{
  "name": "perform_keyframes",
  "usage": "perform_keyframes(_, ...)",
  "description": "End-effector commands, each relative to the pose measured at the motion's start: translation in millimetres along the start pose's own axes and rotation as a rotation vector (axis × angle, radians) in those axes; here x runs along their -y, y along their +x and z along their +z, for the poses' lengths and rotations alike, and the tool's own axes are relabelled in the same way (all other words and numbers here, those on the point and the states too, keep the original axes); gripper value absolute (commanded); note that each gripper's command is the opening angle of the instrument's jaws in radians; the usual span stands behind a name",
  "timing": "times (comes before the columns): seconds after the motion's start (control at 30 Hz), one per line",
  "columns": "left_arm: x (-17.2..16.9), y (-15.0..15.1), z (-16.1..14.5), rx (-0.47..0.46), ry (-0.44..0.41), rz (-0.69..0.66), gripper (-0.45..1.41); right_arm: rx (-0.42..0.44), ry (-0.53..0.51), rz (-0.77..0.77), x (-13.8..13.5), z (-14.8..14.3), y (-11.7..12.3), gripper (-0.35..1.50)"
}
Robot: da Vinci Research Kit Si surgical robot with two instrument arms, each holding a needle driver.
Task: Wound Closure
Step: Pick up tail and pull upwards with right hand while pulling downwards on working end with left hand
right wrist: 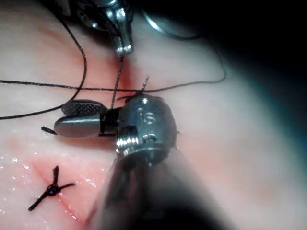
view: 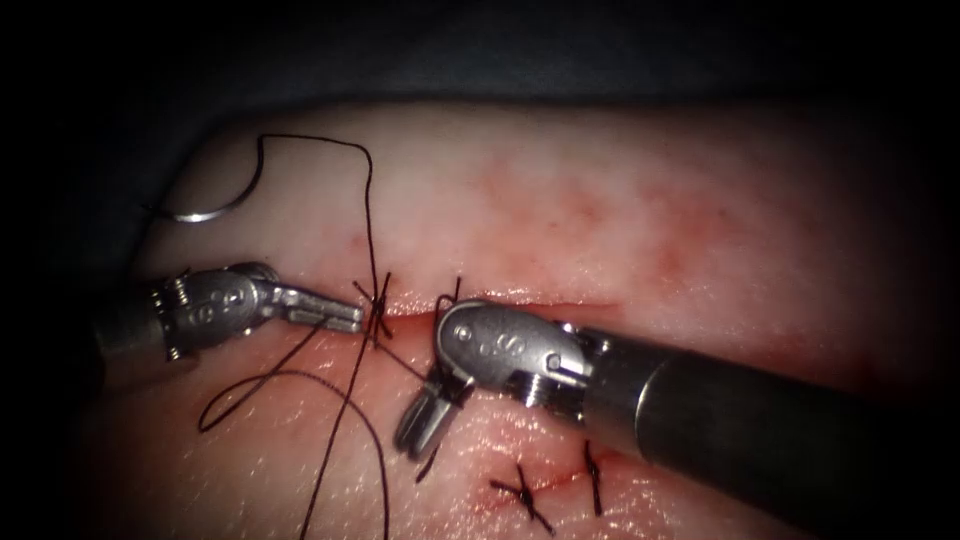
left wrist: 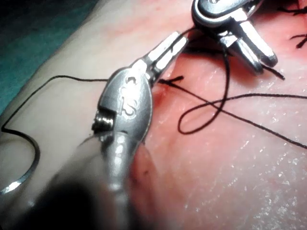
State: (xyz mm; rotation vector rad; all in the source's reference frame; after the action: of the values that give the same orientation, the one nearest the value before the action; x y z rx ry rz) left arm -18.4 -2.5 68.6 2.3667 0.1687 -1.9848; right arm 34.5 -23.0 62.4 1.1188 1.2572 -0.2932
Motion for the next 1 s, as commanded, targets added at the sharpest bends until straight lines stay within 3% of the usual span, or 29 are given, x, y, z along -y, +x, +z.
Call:
perform_keyframes(0.03, 0.6, -0.4, 0.5, 0.000, -0.001, -0.002, -0.45, 0.006, 0.004, -0.006, -0.7, 0.1, 0.0, 0.88)
perform_keyframes(0.3, 0.3, -0.5, 0.6, 0.003, -0.005, -0.005, -0.45, 0.077, 0.088, -0.052, 0.0, 1.0, -1.5, 1.01)
perform_keyframes(0.67, 0.0, -0.6, 0.5, 0.008, -0.012, -0.026, -0.45, 0.165, 0.041, -0.200, -0.5, 2.3, -1.4, 0.84)
perform_keyframes(0.77, 0.0, -0.6, 0.5, 0.008, -0.013, -0.026, -0.45, 0.232, 0.051, -0.228, -0.2, 3.0, -1.5, 0.64)
perform_keyframes(0.8, -0.1, -0.6, 0.5, 0.008, -0.013, -0.026, -0.45, 0.305, 0.060, -0.240, 0.0, 3.2, -1.8, 0.32)
perform_keyframes(0.83, -0.1, -0.6, 0.5, 0.008, -0.013, -0.025, -0.45, 0.332, 0.062, -0.239, 0.0, 3.3, -1.8, -0.15)
perform_keyframes(0.87, -0.1, -0.6, 0.5, 0.008, -0.013, -0.025, -0.45, 0.349, 0.079, -0.237, 0.1, 3.3, -1.9, -0.35)
perform_keyframes(1.0, -0.3, -0.6, 0.5, 0.009, -0.014, -0.030, -0.45, 0.401, 0.095, -0.232, 0.1, 3.3, -1.7, -0.35)
